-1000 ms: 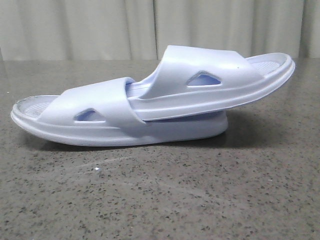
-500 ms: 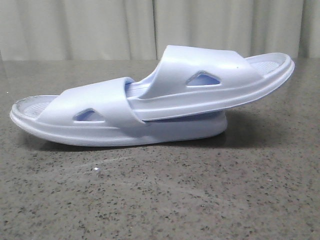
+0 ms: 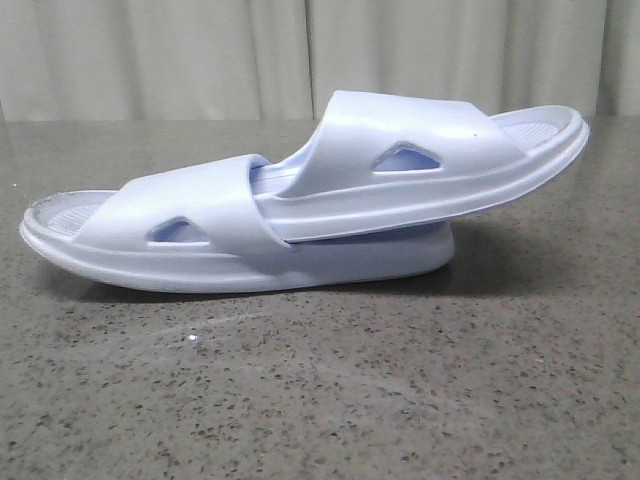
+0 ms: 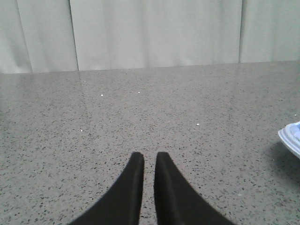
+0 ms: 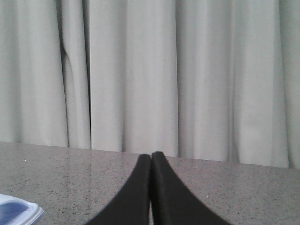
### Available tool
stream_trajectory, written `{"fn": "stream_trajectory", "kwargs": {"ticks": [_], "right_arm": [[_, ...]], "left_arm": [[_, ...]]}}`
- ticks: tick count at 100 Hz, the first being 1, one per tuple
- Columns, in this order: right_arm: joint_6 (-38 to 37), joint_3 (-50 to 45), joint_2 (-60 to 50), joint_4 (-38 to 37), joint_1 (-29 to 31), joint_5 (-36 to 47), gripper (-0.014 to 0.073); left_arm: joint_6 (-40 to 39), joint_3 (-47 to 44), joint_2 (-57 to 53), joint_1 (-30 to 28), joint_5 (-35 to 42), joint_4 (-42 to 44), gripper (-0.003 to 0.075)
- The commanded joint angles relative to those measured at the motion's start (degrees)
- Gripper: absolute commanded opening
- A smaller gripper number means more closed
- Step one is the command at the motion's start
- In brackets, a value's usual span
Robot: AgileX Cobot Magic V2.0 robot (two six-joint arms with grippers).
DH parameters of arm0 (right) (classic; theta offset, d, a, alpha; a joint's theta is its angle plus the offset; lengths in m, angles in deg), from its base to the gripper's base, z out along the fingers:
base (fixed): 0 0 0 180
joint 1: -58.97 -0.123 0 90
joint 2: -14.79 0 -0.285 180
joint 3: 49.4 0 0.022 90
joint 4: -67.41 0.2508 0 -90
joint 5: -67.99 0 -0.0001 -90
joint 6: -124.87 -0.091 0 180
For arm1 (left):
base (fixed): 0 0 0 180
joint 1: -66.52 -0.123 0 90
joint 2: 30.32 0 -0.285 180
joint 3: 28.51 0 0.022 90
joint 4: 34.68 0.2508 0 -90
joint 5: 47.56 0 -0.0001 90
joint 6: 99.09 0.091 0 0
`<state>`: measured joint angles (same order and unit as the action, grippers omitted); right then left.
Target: Insert blue slippers together front up
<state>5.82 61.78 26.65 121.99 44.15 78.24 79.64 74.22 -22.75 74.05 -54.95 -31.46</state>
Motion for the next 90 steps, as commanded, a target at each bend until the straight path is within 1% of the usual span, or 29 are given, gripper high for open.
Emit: {"fn": "stream_trajectory", "kwargs": {"ticks": [1, 8, 18, 25, 32, 37, 39, 44, 46, 54, 63, 68, 72, 77, 90], "right_arm": [[1.11, 1.36, 0.59, -0.87, 0.20, 2.26, -0.0107], [0.98, 1.36, 0.59, 0.17, 0.20, 1.83, -0.0107], [0.87, 0.94, 0.59, 5.37, 0.20, 0.74, -0.0107], [-0.39, 0.33, 0.59, 4.34, 0.20, -0.70, -0.0107], [-6.40, -0.26, 0.59, -2.27, 0.20, -1.87, -0.0107], [-13.99, -0.67, 0.59, -9.68, 0.20, -2.00, -0.0107], [-16.03, -0.85, 0.59, -11.59, 0.20, -1.88, -0.0107], [-24.08, -1.32, 0.59, -19.55, 0.20, -1.88, -0.0107], [-26.02, -1.43, 0.59, -21.56, 0.20, -1.62, -0.0107], [-37.24, -2.10, 0.59, -33.39, 0.44, -1.62, -0.0107], [-49.78, -2.92, 0.59, -45.26, 2.33, -1.87, -0.0107], [-56.23, -3.28, 0.59, -50.46, 4.15, -2.27, -0.0107], [-60.95, -3.67, 0.59, -53.61, 5.99, -2.67, -0.0107], [-64.13, -4.18, 0.59, -55.36, 8.28, -3.39, -0.0107], [-65.32, -4.43, 0.34, -55.51, 12.60, -6.39, -0.0107]], "left_arm": [[-0.64, -0.61, -1.77, -0.10, 5.07, -0.41, 0.0016], [-0.64, -0.61, -1.77, -0.10, 5.07, -0.41, 0.0016], [-0.64, -0.61, -1.77, -0.10, 5.07, -0.41, 0.0016], [-0.64, -0.61, -1.77, -0.10, 5.07, -0.41, 0.0016], [-0.64, -0.61, -1.77, -0.10, 5.07, -0.41, 0.0016], [-0.64, -0.61, -1.77, -0.10, 5.07, -0.41, 0.0016], [-0.64, -0.61, -1.77, -0.10, 5.07, -0.41, 0.0016], [-0.64, -0.61, -1.77, -0.10, 5.07, -0.41, 0.0016], [-0.64, -0.61, -1.77, -0.10, 5.07, -0.41, 0.0016], [-0.64, -0.61, -1.77, -0.10, 5.07, -0.41, 0.0016], [-0.64, -0.61, -1.77, -0.10, 5.07, -0.41, 0.0016], [-0.64, -0.61, -1.77, -0.10, 5.07, -0.41, 0.0016], [-0.64, -0.61, -1.77, -0.10, 5.07, -0.41, 0.0016], [-0.64, -0.61, -1.77, -0.10, 5.07, -0.41, 0.0016], [-0.64, -0.61, -1.77, -0.10, 5.07, -0.41, 0.0016]]}}
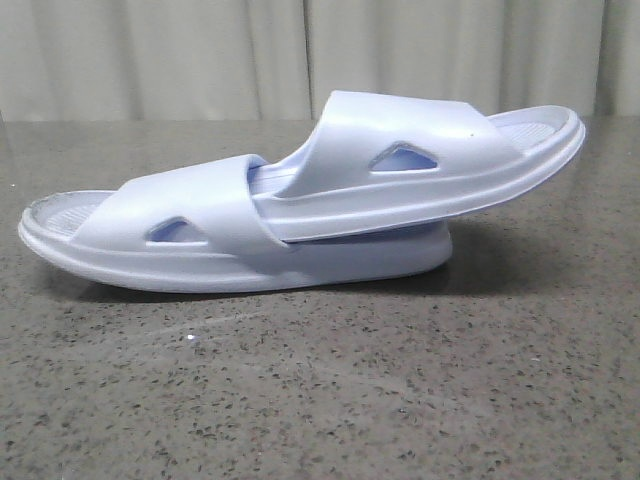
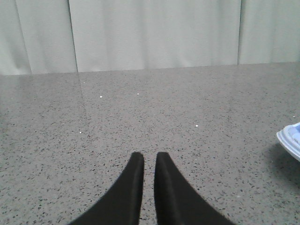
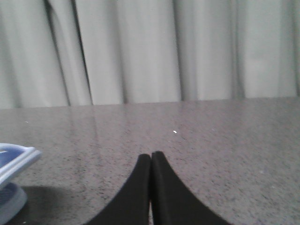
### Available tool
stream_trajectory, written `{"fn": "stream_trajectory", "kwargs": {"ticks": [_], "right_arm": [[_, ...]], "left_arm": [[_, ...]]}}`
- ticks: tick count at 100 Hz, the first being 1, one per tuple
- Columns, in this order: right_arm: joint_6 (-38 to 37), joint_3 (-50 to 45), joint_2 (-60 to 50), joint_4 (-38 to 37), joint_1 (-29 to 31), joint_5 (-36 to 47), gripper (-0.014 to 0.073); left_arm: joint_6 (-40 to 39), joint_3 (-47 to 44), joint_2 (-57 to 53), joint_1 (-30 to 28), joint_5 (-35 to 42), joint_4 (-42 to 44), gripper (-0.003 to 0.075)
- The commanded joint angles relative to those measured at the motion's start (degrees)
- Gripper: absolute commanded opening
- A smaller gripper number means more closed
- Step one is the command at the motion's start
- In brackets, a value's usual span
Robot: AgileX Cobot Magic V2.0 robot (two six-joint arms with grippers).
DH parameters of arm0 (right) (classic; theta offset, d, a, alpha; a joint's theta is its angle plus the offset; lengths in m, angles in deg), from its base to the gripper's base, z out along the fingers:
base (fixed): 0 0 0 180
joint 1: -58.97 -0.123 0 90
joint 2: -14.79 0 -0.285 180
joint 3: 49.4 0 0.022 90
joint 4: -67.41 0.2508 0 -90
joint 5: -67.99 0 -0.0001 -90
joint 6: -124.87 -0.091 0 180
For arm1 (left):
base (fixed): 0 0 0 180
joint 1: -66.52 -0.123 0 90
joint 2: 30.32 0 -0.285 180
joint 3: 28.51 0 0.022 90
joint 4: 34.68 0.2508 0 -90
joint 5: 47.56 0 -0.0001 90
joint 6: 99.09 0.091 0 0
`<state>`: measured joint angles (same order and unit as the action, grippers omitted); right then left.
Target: Insert blue slippers together front up
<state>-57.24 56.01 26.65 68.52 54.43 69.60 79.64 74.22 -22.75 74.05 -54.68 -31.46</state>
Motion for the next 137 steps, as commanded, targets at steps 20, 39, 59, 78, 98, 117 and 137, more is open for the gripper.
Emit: {"fn": "stream_trajectory", "kwargs": {"ticks": [20, 39, 59, 78, 98, 117, 137], "right_arm": [[-2.55, -0.19, -3.62, -3.37, 5.00, 1.68, -0.0107], [-3.60, -2.29, -5.80, -5.26, 5.24, 0.70, -0.0107], [-4.19, -4.41, -5.80, -5.26, 5.24, 0.52, -0.0107], [-4.19, -4.41, -5.80, -5.26, 5.24, 0.62, -0.0107], [-4.19, -4.41, -5.80, -5.26, 5.24, 0.52, -0.0107], [-4.19, -4.41, -5.80, -5.26, 5.24, 0.52, -0.0107], [-4.19, -4.41, -5.80, -5.26, 5.24, 0.52, -0.0107]], "left_arm": [[-0.64, -0.61, -1.77, -0.10, 4.80, -0.41, 0.0016], [-0.64, -0.61, -1.77, -0.10, 4.80, -0.41, 0.0016], [-0.64, -0.61, -1.77, -0.10, 4.80, -0.41, 0.0016], [-0.64, -0.61, -1.77, -0.10, 4.80, -0.41, 0.0015], [-0.64, -0.61, -1.77, -0.10, 4.80, -0.41, 0.0016], [-0.64, -0.61, -1.77, -0.10, 4.80, -0.41, 0.0015], [-0.64, -0.61, -1.77, -0.10, 4.80, -0.41, 0.0016]]}}
